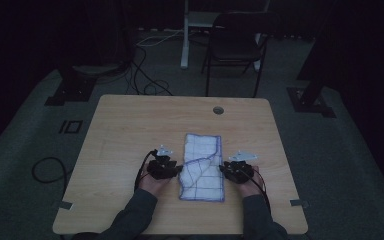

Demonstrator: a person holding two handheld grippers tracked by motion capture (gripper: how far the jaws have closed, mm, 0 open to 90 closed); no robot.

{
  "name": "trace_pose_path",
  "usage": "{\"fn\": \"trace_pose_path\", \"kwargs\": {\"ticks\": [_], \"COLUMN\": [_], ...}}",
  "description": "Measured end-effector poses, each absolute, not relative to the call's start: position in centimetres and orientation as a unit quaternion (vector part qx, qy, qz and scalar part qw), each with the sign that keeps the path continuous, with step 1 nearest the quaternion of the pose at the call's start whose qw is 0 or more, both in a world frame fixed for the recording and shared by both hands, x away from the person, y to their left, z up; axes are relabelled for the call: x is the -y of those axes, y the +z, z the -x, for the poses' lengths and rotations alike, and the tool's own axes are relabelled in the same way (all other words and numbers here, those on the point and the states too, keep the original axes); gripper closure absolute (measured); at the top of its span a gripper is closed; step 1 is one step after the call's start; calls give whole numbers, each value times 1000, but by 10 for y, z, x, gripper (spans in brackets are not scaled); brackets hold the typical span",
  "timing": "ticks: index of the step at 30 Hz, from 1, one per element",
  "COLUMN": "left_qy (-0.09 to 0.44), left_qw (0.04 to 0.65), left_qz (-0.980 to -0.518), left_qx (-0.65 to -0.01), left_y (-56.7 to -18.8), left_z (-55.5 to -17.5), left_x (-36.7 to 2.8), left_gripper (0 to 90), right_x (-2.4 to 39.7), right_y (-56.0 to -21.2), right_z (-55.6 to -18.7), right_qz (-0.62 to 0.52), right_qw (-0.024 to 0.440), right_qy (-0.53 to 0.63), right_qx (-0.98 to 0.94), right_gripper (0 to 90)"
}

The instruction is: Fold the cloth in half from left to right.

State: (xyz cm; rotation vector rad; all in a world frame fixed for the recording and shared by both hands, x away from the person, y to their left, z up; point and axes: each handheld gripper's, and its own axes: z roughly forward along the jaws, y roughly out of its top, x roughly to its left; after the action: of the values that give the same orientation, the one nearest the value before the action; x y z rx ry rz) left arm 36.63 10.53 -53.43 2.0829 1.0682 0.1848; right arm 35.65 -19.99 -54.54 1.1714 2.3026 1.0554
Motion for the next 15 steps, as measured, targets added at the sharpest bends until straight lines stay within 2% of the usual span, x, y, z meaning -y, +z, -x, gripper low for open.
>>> {"fn": "trace_pose_path", "kwargs": {"ticks": [9,15], "left_qy": [69,64], "left_qw": [383,384], "left_qz": [-822,-826], "left_qx": [-415,-407], "left_y": [-538,-538], "left_z": [-364,-361], "left_x": [-102,-98], "left_gripper": [628,814], "right_x": [200,200], "right_y": [-545,-545], "right_z": [-356,-357], "right_qz": [-413,-413], "right_qw": [174,175], "right_qy": [373,373], "right_qx": [-812,-813], "right_gripper": [708,707]}}
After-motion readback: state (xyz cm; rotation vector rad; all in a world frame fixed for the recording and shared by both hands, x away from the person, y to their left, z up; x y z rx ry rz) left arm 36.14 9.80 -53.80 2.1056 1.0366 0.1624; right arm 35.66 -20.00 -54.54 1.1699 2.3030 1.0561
